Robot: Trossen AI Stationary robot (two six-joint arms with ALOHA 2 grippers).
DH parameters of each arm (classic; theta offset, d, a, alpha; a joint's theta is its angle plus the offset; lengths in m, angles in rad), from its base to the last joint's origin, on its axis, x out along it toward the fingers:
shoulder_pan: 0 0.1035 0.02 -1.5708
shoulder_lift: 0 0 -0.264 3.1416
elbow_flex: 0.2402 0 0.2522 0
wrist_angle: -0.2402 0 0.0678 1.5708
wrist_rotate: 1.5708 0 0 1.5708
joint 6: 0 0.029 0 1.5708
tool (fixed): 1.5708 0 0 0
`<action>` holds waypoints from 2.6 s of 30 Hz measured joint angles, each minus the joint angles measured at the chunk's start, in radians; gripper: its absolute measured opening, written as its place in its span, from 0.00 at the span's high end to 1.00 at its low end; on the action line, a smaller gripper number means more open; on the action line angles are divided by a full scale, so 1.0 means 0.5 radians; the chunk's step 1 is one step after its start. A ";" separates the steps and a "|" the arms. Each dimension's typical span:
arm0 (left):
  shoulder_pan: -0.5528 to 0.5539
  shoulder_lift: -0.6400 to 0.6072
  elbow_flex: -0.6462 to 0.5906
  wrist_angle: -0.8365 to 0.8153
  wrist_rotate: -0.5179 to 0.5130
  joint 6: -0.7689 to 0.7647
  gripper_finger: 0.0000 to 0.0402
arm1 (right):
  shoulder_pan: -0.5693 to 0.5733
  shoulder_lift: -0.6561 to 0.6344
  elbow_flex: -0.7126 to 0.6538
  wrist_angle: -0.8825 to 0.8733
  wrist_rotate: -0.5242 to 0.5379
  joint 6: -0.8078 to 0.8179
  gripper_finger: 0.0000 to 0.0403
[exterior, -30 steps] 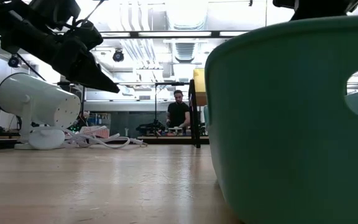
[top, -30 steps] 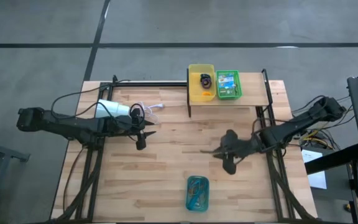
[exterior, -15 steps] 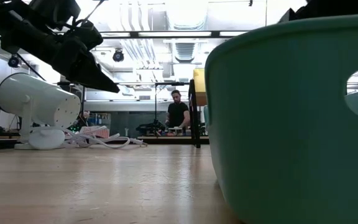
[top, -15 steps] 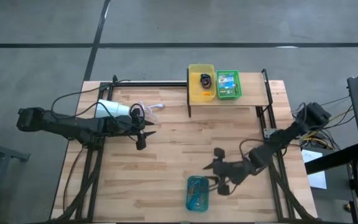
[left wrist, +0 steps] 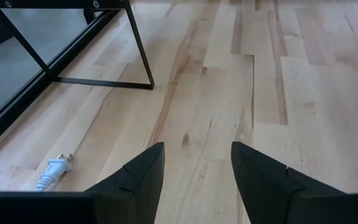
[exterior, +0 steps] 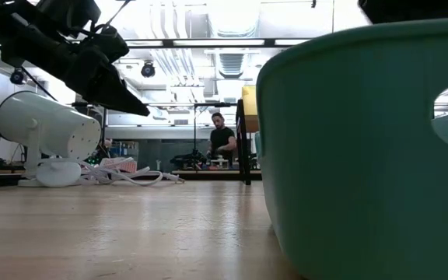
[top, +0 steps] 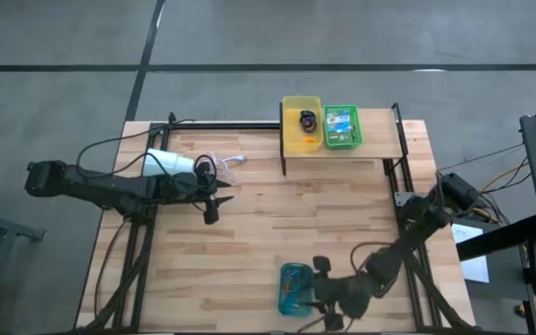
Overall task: Pick & Place Office Desk Supplies
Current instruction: Put the blue bin on the shelf
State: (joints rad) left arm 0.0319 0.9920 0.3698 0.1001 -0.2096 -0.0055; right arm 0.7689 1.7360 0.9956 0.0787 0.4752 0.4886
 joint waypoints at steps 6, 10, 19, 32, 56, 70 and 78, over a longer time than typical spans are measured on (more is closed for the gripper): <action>0.000 0.000 0.000 -0.010 -0.001 0.000 0.53 | 0.127 0.184 0.266 -0.154 0.051 0.084 0.58; 0.000 0.000 0.000 -0.009 0.000 0.000 0.53 | 0.191 0.329 0.438 -0.332 0.103 0.101 0.58; 0.000 0.000 0.000 -0.017 0.000 0.000 0.53 | 0.211 0.638 0.745 -0.652 0.163 0.303 0.58; 0.001 0.000 0.000 -0.025 0.000 0.000 0.53 | 0.212 0.744 0.817 -0.676 0.173 0.318 0.61; 0.000 0.000 0.000 -0.032 0.000 0.000 0.53 | 0.210 0.714 0.814 -0.699 0.166 0.326 0.97; 0.000 0.000 0.000 -0.035 0.000 0.000 0.53 | 0.212 0.301 0.814 -1.369 0.140 0.454 0.98; 0.001 0.000 0.000 -0.035 0.000 0.000 0.53 | 0.217 -0.037 0.813 -1.917 0.141 0.485 0.98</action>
State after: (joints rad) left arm 0.0322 0.9920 0.3698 0.0826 -0.2097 -0.0055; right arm 0.8772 1.7177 1.4021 -0.8800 0.5457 0.7313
